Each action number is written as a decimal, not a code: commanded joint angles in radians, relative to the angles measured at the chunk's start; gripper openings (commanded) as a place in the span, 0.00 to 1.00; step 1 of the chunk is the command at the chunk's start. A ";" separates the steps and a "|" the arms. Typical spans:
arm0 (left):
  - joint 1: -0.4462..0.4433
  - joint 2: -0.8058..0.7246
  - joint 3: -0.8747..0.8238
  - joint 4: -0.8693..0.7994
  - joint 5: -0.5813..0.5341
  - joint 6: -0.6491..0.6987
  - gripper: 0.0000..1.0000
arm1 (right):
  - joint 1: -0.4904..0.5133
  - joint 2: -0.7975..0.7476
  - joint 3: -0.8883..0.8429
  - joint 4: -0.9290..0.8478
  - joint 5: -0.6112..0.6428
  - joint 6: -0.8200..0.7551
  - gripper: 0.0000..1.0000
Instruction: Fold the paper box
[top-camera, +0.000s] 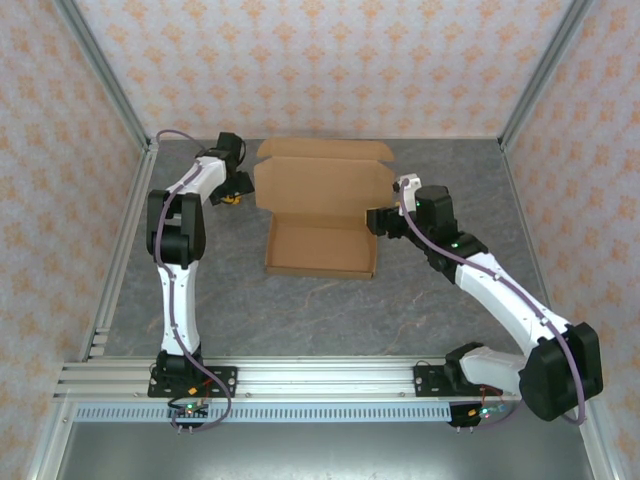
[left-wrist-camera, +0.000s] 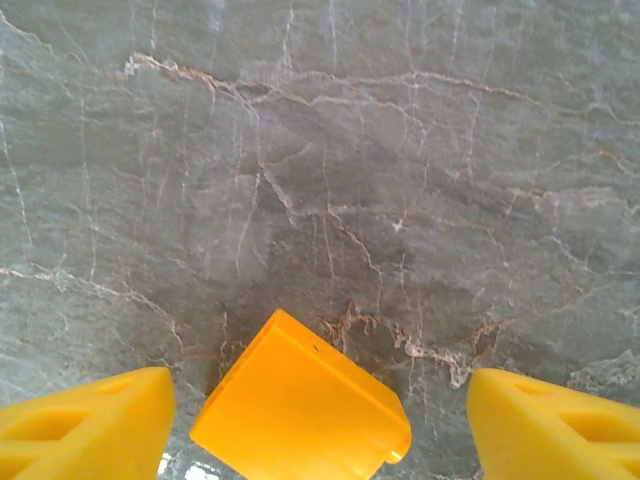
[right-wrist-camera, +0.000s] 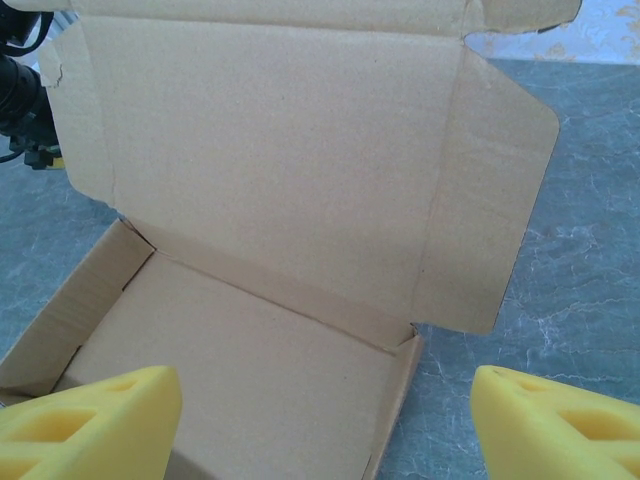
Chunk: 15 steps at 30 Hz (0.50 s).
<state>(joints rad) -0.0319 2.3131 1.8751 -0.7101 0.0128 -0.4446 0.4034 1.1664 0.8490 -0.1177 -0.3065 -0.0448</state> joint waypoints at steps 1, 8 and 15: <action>-0.006 -0.010 -0.003 -0.054 -0.053 0.006 0.72 | 0.002 0.008 -0.010 0.001 -0.002 0.003 0.76; -0.001 -0.062 -0.085 -0.025 -0.079 0.028 0.64 | 0.002 0.009 -0.014 0.001 0.005 0.003 0.76; 0.009 -0.053 -0.080 -0.023 -0.048 0.024 0.63 | 0.001 0.012 -0.013 -0.006 0.001 0.006 0.76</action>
<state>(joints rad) -0.0383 2.2879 1.8118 -0.6956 -0.0116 -0.4355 0.4034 1.1717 0.8433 -0.1184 -0.3065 -0.0448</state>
